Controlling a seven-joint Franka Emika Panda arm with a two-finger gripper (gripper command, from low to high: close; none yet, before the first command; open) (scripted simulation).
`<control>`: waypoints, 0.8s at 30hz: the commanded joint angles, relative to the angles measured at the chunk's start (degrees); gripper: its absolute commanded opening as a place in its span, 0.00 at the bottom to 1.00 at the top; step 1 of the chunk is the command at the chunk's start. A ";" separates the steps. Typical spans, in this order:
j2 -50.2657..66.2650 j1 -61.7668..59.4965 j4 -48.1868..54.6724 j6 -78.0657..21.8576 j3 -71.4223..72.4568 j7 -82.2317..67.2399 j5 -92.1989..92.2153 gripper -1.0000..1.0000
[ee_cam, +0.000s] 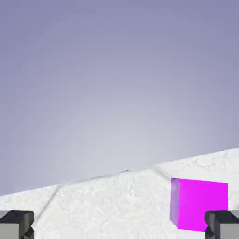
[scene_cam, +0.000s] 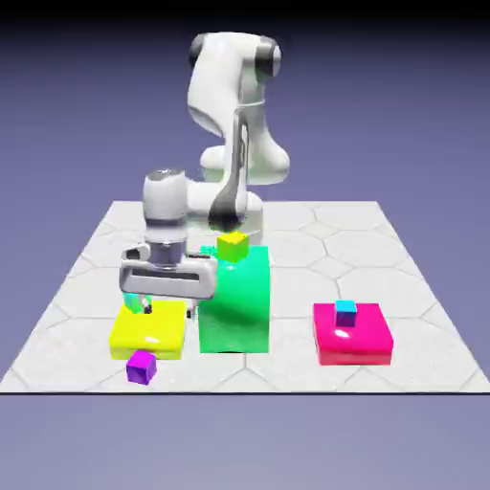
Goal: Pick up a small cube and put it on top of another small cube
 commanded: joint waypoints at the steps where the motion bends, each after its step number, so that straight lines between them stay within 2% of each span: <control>1: 2.08 -0.12 1.28 -0.98 -0.78 -0.63 0.59 0.50; 7: 11.91 -0.66 7.35 -5.59 -4.45 -3.61 3.40 0.50; 12: 21.19 -4.66 9.50 1.51 0.66 -7.03 8.25 0.50; 13: 21.19 -4.66 9.50 1.51 0.66 -7.03 8.25 0.00; 19: 10.82 -1.35 6.60 -5.85 -4.27 -2.60 2.78 0.00; 24: 0.44 -7.89 -0.45 -8.32 -2.54 7.00 -3.09 0.00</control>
